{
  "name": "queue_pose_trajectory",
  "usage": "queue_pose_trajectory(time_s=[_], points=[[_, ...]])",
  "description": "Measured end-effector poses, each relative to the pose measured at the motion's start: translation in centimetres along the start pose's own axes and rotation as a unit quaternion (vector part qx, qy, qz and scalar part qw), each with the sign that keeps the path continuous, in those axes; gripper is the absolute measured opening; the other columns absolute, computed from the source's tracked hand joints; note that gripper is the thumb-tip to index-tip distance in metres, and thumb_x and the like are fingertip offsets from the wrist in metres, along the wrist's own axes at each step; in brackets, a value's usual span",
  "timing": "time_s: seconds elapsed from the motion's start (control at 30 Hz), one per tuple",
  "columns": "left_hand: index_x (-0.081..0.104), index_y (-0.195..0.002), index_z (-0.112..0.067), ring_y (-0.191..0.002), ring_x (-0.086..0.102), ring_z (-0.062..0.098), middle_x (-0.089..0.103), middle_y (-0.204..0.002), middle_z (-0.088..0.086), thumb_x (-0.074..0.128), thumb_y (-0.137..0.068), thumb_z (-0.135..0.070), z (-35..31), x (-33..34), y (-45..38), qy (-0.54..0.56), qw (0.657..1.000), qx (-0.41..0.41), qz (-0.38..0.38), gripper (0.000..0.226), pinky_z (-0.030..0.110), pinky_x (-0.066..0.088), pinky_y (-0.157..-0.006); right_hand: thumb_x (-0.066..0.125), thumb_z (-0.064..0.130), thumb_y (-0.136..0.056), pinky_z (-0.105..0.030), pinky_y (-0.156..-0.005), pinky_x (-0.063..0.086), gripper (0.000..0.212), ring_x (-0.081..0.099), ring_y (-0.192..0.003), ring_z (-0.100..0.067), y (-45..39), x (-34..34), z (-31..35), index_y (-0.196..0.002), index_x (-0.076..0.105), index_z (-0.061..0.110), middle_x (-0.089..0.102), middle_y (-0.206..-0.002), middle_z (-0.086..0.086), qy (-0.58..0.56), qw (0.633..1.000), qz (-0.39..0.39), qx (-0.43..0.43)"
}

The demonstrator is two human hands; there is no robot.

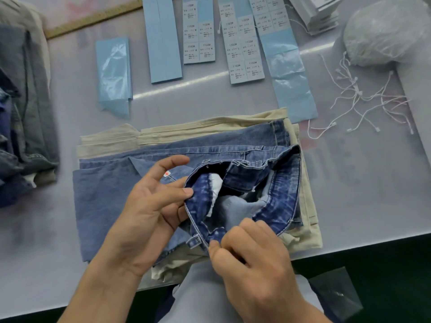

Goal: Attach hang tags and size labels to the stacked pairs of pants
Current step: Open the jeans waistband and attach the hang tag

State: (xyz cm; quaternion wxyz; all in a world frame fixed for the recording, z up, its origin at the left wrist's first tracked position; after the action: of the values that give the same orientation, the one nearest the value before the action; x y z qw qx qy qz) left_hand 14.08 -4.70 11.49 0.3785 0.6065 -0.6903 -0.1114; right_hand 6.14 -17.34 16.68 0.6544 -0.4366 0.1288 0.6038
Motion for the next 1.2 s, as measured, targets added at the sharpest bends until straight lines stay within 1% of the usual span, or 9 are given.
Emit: queue_pose_trajectory(time_s=[0.17, 0.33, 0.53, 0.6, 0.7, 0.8, 0.9, 1.07, 1.2], points=[[0.073, -0.109, -0.027, -0.052, 0.043, 0.01, 0.048, -0.06, 0.008, 0.072, -0.091, -0.025, -1.2, 1.6, 0.3, -0.3, 0.948, 0.065, 0.078, 0.018, 0.017, 0.034, -0.049, 0.07, 0.002, -0.077, -0.037, -0.059, 0.042, 0.014, 0.05, -0.067, -0.024, 0.5, -0.4, -1.5, -0.082, 0.063, 0.012, 0.057, -0.079, -0.003, -0.095, 0.99, 0.101, 0.025], [0.069, -0.099, -0.034, -0.052, 0.049, 0.006, 0.055, -0.057, -0.009, 0.054, -0.094, -0.062, -0.6, 6.3, -1.6, -0.52, 0.834, 0.175, 0.063, 0.032, 0.032, 0.041, -0.054, 0.063, 0.029, -0.092, -0.033, -0.064, 0.045, 0.014, 0.051, -0.068, -0.006, 3.4, 0.2, -6.4, -0.096, 0.05, 0.032, 0.06, -0.08, 0.011, -0.205, 0.887, 0.34, 0.237], [0.032, -0.143, -0.062, -0.132, 0.043, -0.008, 0.047, -0.139, -0.035, 0.075, -0.066, -0.079, 1.2, 4.4, -0.7, -0.598, 0.764, 0.123, 0.209, 0.089, 0.028, 0.039, -0.106, 0.075, 0.041, -0.087, -0.033, -0.074, 0.053, 0.026, 0.063, -0.08, -0.023, 2.6, -3.6, -10.9, -0.093, 0.069, 0.016, 0.066, -0.093, -0.015, -0.53, 0.75, 0.094, 0.384], [0.037, -0.134, -0.061, -0.108, 0.054, -0.006, 0.059, -0.118, -0.033, 0.074, -0.072, -0.07, 1.0, 3.5, -1.9, -0.668, 0.712, 0.172, 0.129, 0.073, 0.032, 0.047, -0.096, 0.074, 0.048, -0.087, -0.037, -0.087, 0.057, 0.035, 0.069, -0.099, -0.026, 1.4, -4.5, -12.1, -0.105, 0.069, 0.019, 0.069, -0.113, -0.012, -0.498, 0.79, 0.038, 0.355], [0.056, -0.109, -0.041, -0.077, 0.059, 0.008, 0.067, -0.087, -0.017, 0.074, -0.089, -0.045, 0.3, 4.1, -5.1, -0.617, 0.755, 0.215, 0.055, 0.027, 0.045, 0.052, -0.07, 0.068, 0.063, -0.082, -0.029, -0.11, 0.043, 0.071, 0.052, -0.133, -0.008, -0.8, -2.9, -13.8, -0.145, 0.043, 0.041, 0.055, -0.143, 0.011, -0.278, 0.895, 0.165, 0.307], [0.054, -0.104, -0.039, -0.078, 0.056, 0.008, 0.066, -0.086, -0.015, 0.072, -0.085, -0.054, -0.5, 5.4, -8.4, -0.635, 0.723, 0.271, 0.036, 0.029, 0.037, 0.048, -0.061, 0.077, 0.063, -0.072, -0.019, -0.105, 0.043, 0.084, 0.049, -0.131, 0.008, -0.1, 0.2, -14.7, -0.142, 0.03, 0.062, 0.051, -0.141, 0.031, -0.296, 0.835, 0.308, 0.346], [0.057, -0.109, -0.039, -0.088, 0.055, 0.005, 0.066, -0.093, -0.016, 0.058, -0.082, -0.069, 0.4, 6.1, -11.5, -0.655, 0.703, 0.275, 0.031, 0.039, 0.034, 0.048, -0.07, 0.083, 0.042, -0.08, -0.007, -0.082, 0.05, 0.061, 0.066, -0.105, 0.008, 0.3, 0.3, -17.0, -0.125, 0.048, 0.063, 0.066, -0.115, 0.034, -0.252, 0.85, 0.264, 0.379], [0.045, -0.134, -0.032, -0.117, 0.042, 0.024, 0.045, -0.126, -0.001, 0.043, -0.095, -0.066, 4.7, 5.1, -15.0, -0.748, 0.611, 0.257, 0.018, 0.051, 0.038, 0.034, -0.1, 0.073, 0.063, -0.079, -0.025, -0.084, 0.053, 0.047, 0.066, -0.096, -0.002, -0.8, -0.1, -20.5, -0.112, 0.042, 0.052, 0.068, -0.101, 0.021, 0.046, 0.828, 0.4, 0.391], [0.046, -0.128, -0.037, -0.132, 0.032, 0.02, 0.04, -0.143, -0.001, 0.037, -0.098, -0.063, 5.1, 4.1, -14.9, -0.704, 0.639, 0.31, -0.019, 0.04, 0.035, 0.025, -0.109, 0.068, 0.049, -0.086, -0.034, -0.076, 0.051, 0.018, 0.058, -0.088, -0.004, -10.0, -2.5, -20.7, -0.094, 0.053, 0.044, 0.059, -0.098, 0.022, 0.102, 0.938, 0.157, 0.292]])
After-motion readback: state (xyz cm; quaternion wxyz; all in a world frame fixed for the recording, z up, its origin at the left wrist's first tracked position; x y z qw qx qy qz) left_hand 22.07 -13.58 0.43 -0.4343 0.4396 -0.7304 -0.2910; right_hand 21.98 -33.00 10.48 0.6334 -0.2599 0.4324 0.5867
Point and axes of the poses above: each hand's wrist, its own y-axis away from the middle knuckle, its own x-axis out of the palm, z = x × y, the point moved 7 cm from there along -y, towards the middle knuckle
